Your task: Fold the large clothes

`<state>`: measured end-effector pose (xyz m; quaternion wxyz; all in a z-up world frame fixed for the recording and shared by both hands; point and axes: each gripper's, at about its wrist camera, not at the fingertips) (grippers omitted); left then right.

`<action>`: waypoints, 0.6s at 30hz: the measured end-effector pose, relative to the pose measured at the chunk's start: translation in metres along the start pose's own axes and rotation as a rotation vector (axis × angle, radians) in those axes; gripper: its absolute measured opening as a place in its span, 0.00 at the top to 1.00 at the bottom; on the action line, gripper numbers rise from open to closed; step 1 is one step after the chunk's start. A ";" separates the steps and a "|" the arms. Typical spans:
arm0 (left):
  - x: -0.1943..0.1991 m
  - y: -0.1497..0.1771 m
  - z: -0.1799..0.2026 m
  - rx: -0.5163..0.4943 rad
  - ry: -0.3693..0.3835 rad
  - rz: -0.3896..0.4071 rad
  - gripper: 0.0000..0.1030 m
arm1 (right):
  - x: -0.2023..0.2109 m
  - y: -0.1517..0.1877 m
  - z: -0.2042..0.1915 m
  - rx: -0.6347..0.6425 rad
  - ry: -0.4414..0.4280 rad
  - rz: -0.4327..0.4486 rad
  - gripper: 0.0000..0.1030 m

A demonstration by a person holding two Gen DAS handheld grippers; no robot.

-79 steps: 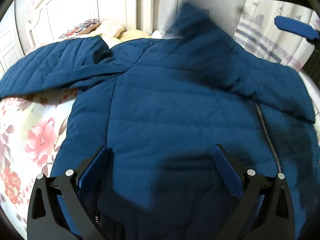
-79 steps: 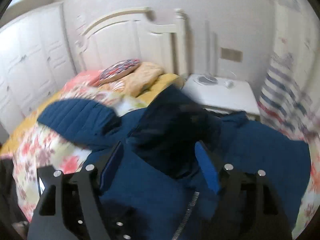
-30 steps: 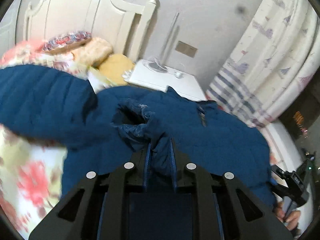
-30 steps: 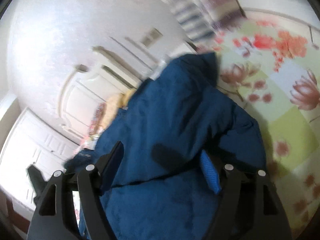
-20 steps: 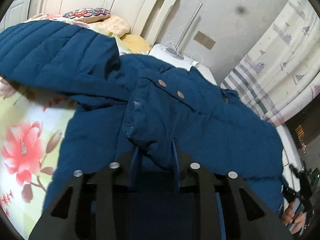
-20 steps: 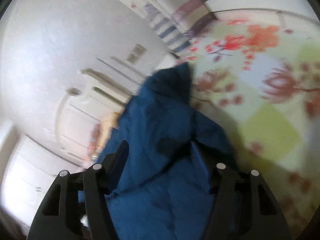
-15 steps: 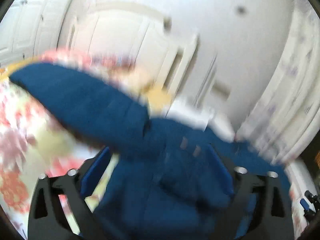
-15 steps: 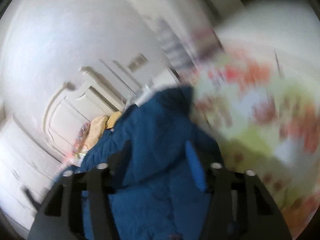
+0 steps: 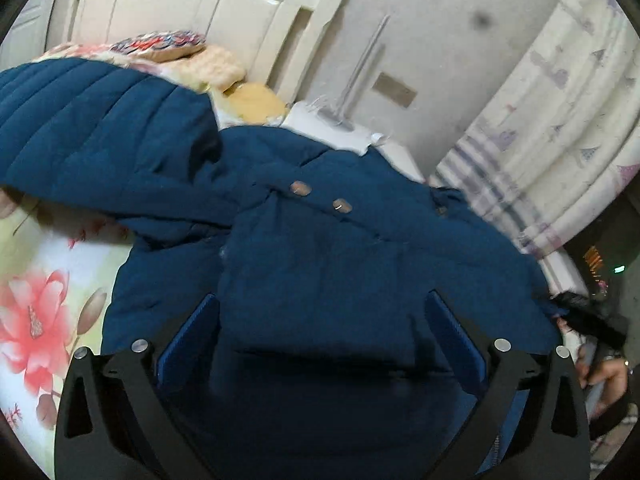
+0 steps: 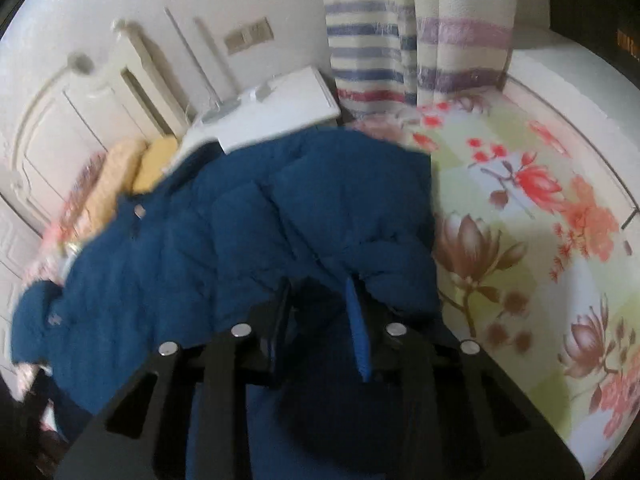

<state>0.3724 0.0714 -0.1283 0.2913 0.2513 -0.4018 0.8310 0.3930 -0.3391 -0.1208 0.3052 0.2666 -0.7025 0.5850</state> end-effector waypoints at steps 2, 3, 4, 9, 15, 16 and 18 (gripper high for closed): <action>-0.006 0.000 0.002 -0.013 -0.025 -0.016 0.04 | 0.003 -0.015 -0.010 0.056 0.030 0.053 0.54; -0.007 0.001 0.004 -0.022 -0.032 -0.015 0.04 | -0.001 -0.023 -0.016 0.092 0.054 0.063 0.50; -0.007 0.003 0.006 -0.031 -0.037 -0.015 0.04 | -0.006 -0.029 -0.020 0.122 0.072 0.062 0.44; -0.005 0.003 0.003 -0.016 -0.012 -0.018 0.04 | -0.062 -0.048 -0.004 0.064 0.092 -0.160 0.36; -0.010 0.004 0.008 -0.032 -0.033 -0.022 0.04 | -0.029 -0.036 -0.042 0.151 0.106 -0.069 0.19; -0.010 0.004 0.008 -0.031 -0.031 -0.022 0.04 | -0.036 -0.030 -0.045 0.176 0.116 -0.109 0.14; -0.009 0.003 0.007 -0.021 -0.020 -0.022 0.04 | -0.049 -0.016 -0.048 0.191 0.121 -0.183 0.14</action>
Point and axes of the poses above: each gripper's, at about its wrist camera, not at the fingertips, and x roughly against the way its jaws point, z to its right, y to its underside, and after that the axes turned 15 degrees about x, right-handed
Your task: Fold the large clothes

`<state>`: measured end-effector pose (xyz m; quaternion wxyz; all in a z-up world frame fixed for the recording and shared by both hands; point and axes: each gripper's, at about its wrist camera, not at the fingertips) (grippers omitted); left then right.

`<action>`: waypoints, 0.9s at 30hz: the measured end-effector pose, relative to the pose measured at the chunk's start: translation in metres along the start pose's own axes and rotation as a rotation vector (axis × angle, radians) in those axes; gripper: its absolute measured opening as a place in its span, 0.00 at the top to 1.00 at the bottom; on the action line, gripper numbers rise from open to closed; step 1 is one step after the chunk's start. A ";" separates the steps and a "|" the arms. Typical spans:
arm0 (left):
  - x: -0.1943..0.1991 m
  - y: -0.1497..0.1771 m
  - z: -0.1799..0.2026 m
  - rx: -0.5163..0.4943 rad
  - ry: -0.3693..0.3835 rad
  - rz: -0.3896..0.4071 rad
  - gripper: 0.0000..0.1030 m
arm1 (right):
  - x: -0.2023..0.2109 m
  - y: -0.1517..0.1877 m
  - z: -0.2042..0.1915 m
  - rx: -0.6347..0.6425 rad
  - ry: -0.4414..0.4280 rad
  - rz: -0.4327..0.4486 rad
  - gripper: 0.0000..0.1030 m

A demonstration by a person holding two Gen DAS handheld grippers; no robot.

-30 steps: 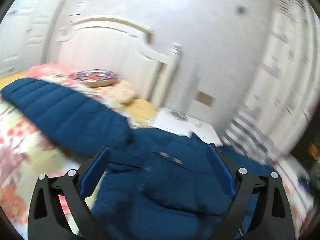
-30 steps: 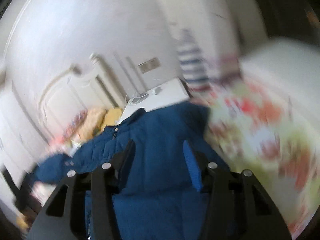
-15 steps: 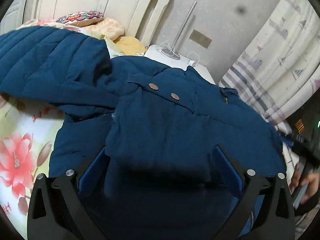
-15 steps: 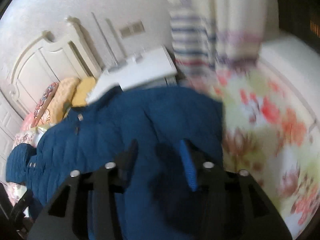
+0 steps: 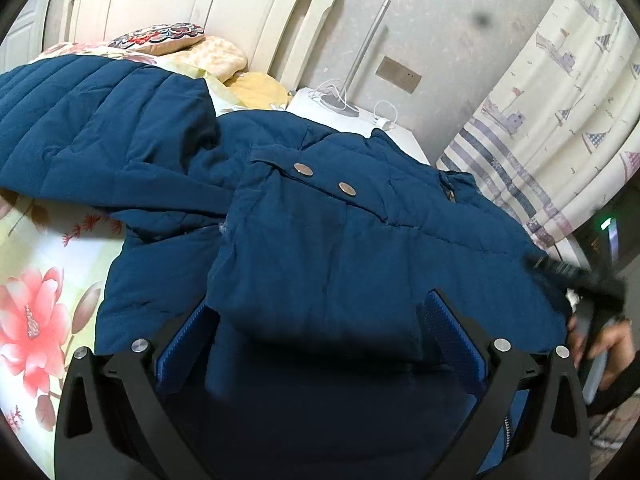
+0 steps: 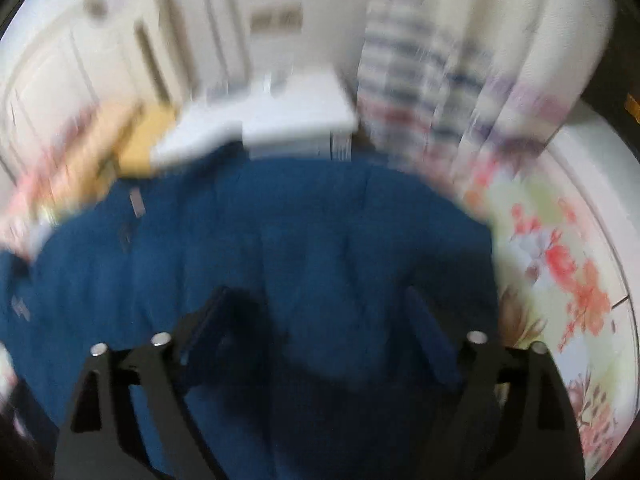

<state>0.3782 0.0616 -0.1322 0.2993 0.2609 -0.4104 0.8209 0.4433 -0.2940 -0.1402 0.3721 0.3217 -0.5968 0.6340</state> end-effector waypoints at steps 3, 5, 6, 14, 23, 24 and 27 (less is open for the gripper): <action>0.000 -0.001 -0.002 0.014 0.017 0.001 0.04 | 0.039 0.012 -0.010 -0.075 0.052 0.076 0.14; 0.000 0.000 -0.002 0.016 0.016 0.002 0.04 | 0.068 0.027 -0.035 -0.047 0.005 0.175 0.10; 0.000 0.000 -0.002 0.014 0.016 0.002 0.04 | 0.076 0.031 -0.055 0.026 0.006 0.187 0.04; 0.062 -0.032 -0.055 0.247 0.144 0.116 0.04 | 0.070 0.064 -0.120 0.189 -0.005 0.105 0.03; 0.169 -0.110 -0.274 0.811 0.101 0.449 0.05 | 0.061 0.088 -0.084 0.002 -0.028 0.187 0.03; 0.174 -0.118 -0.290 0.835 0.085 0.472 0.05 | 0.059 0.087 -0.080 -0.005 -0.033 0.197 0.03; 0.173 -0.153 -0.328 0.854 0.073 0.457 0.10 | 0.056 0.087 -0.082 0.001 -0.034 0.191 0.02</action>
Point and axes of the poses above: each gripper's, at about its wrist camera, not at the fingertips, and x roughly against the way its jaws point, z to its right, y to its underside, and after that the axes turned 15 degrees about x, right-handed
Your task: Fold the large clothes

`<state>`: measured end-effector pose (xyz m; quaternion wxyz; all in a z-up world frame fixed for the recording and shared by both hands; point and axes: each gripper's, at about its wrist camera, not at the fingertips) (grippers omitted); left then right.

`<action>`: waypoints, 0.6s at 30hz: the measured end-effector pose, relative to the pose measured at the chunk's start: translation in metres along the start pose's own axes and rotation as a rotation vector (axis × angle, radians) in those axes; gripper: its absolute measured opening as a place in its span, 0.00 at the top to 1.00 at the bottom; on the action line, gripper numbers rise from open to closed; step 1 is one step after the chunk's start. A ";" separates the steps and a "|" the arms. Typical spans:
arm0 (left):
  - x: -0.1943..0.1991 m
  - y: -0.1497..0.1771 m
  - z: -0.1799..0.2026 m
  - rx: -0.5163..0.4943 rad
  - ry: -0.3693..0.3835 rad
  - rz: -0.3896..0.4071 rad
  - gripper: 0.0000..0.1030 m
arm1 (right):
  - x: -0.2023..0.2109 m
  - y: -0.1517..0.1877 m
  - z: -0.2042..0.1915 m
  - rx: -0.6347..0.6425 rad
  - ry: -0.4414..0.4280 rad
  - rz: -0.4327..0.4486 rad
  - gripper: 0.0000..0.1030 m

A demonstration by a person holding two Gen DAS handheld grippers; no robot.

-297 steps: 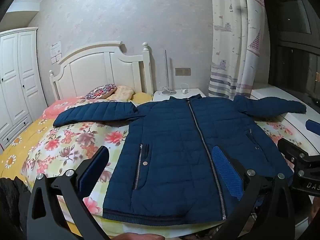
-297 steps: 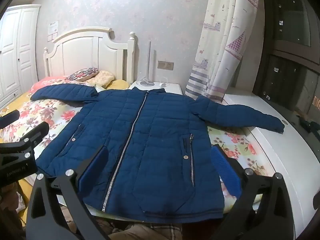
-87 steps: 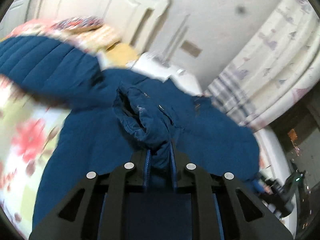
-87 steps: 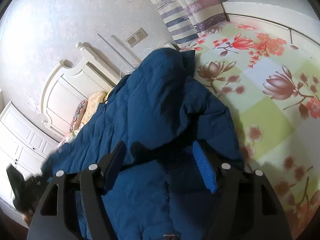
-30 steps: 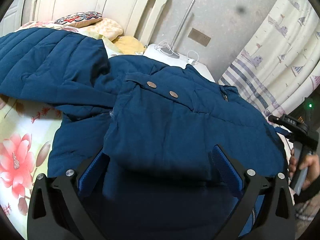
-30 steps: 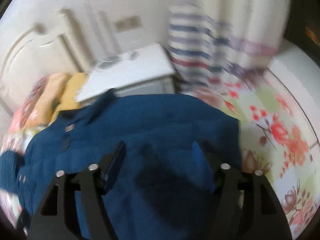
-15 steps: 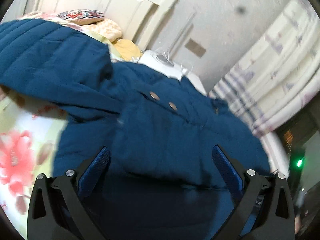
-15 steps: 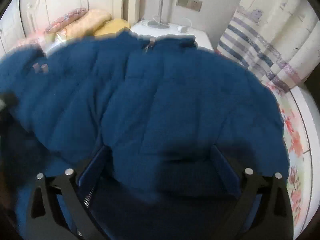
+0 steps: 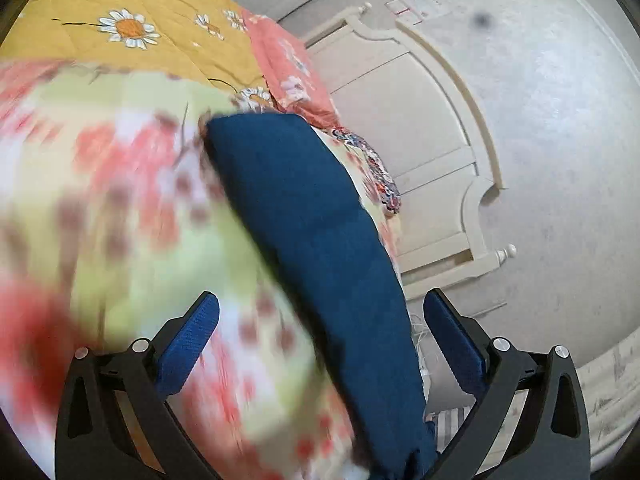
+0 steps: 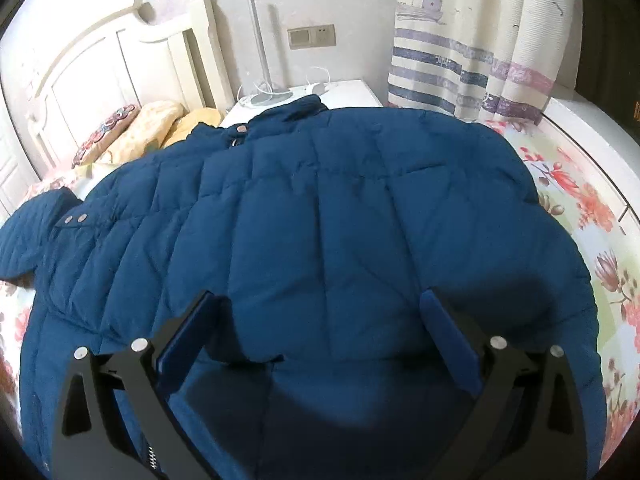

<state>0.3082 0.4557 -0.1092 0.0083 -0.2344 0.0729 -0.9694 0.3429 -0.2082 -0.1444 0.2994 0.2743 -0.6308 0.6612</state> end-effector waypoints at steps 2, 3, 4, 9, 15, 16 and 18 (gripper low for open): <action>-0.019 -0.019 0.007 -0.009 -0.011 -0.017 0.12 | -0.002 0.001 0.001 -0.002 -0.003 -0.001 0.02; -0.025 -0.022 0.009 -0.014 -0.018 -0.015 0.22 | -0.002 0.001 0.001 -0.005 -0.008 0.000 0.02; -0.033 -0.025 0.012 -0.027 -0.038 -0.025 0.42 | -0.002 0.001 0.002 -0.009 -0.013 0.002 0.02; -0.029 -0.017 0.015 -0.065 -0.093 0.056 0.91 | 0.002 0.005 0.010 -0.051 -0.060 0.036 0.02; 0.025 0.098 0.113 -0.406 0.114 0.131 0.94 | 0.024 0.018 0.039 -0.243 -0.108 0.202 0.04; 0.030 0.132 0.134 -0.497 0.165 0.097 0.94 | 0.030 0.021 0.045 -0.277 -0.102 0.242 0.04; 0.035 0.198 0.164 -0.663 0.235 0.017 0.95 | 0.040 0.025 0.054 -0.328 -0.089 0.304 0.04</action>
Point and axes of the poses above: each gripper's, at about its wrist camera, not at the fingertips, and x roughly against the way its jaws point, z to its right, y to its underside, and after that the axes turned 15 degrees about x, right-handed
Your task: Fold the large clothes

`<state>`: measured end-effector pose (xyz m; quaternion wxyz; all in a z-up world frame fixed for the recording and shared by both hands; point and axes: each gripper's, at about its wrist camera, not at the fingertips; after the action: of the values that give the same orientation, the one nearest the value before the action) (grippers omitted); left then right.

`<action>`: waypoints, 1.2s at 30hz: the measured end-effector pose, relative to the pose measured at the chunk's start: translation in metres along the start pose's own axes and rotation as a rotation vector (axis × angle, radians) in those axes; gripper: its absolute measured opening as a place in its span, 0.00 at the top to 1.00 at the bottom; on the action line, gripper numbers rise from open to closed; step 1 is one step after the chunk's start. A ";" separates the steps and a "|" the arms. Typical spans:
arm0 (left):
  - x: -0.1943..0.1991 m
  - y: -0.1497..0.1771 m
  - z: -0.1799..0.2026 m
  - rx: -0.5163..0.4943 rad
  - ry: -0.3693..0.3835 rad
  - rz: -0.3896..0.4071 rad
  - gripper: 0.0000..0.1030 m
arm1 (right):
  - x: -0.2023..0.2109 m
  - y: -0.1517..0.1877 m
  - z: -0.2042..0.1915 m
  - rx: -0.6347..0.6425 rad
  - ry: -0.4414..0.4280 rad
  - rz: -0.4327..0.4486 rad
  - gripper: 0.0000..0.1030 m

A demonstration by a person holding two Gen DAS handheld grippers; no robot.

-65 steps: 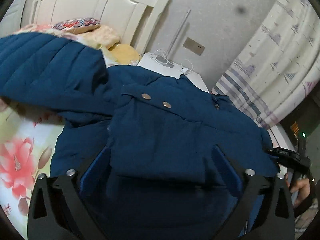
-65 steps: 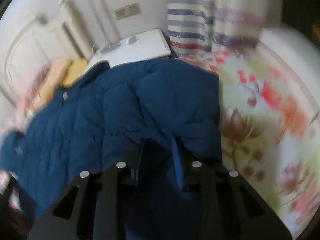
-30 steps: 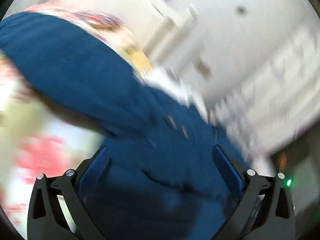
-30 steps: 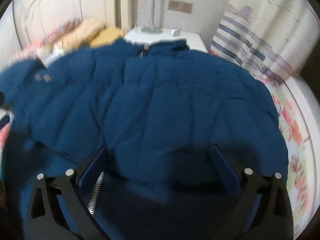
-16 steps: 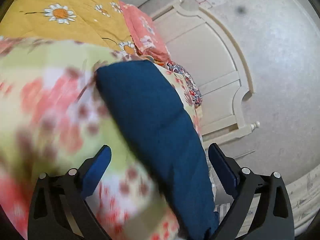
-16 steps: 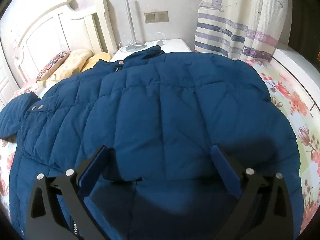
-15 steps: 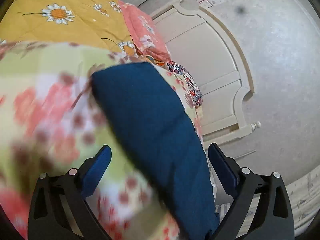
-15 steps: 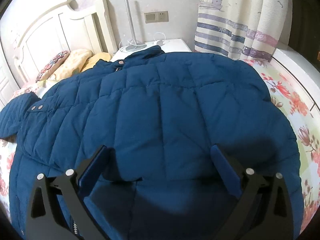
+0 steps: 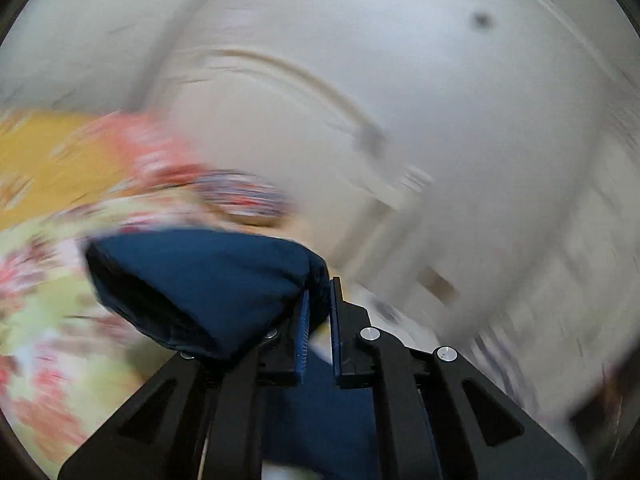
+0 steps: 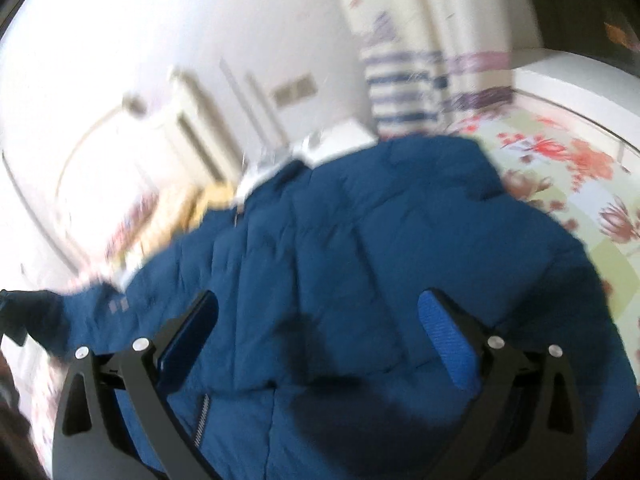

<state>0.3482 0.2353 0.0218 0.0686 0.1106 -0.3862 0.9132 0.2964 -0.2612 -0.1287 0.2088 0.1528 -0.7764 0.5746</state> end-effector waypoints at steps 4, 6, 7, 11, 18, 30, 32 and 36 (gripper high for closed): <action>-0.025 0.111 0.113 -0.282 0.149 -0.219 0.95 | 0.024 -0.004 0.017 -0.056 0.043 0.128 0.04; -0.041 0.176 0.148 -0.404 0.149 -0.312 0.94 | 0.032 -0.004 0.024 -0.082 0.067 0.168 0.04; -0.052 0.204 0.155 -0.428 0.146 -0.381 0.94 | 0.033 -0.004 0.029 -0.098 0.076 0.172 0.04; -0.103 0.309 0.148 -0.506 0.028 -0.681 0.94 | 0.032 -0.002 0.043 -0.154 0.082 0.162 0.04; -0.066 0.254 0.127 -0.336 0.097 -0.574 0.04 | 0.025 0.000 0.050 -0.200 0.044 0.146 0.04; -0.006 0.143 -0.046 0.025 -0.434 -0.175 0.05 | 0.007 -0.013 -0.014 -0.019 -0.232 0.037 0.05; -0.008 0.151 -0.050 0.010 -0.449 -0.180 0.05 | -0.008 -0.020 -0.046 0.040 -0.362 -0.077 0.05; -0.005 0.160 -0.053 -0.041 -0.479 -0.141 0.05 | -0.057 -0.023 -0.121 0.133 -0.555 -0.330 0.10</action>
<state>0.3112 0.1624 -0.1258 0.0407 0.3493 -0.4013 0.8458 0.3745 -0.1523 -0.1080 0.0694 0.4406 -0.7293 0.5188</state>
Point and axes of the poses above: each gripper's, at about its wrist camera, not at the fingertips, and x roughly against the way its jaws point, z to its right, y to its underside, and after that the axes turned 15 degrees about x, right-handed
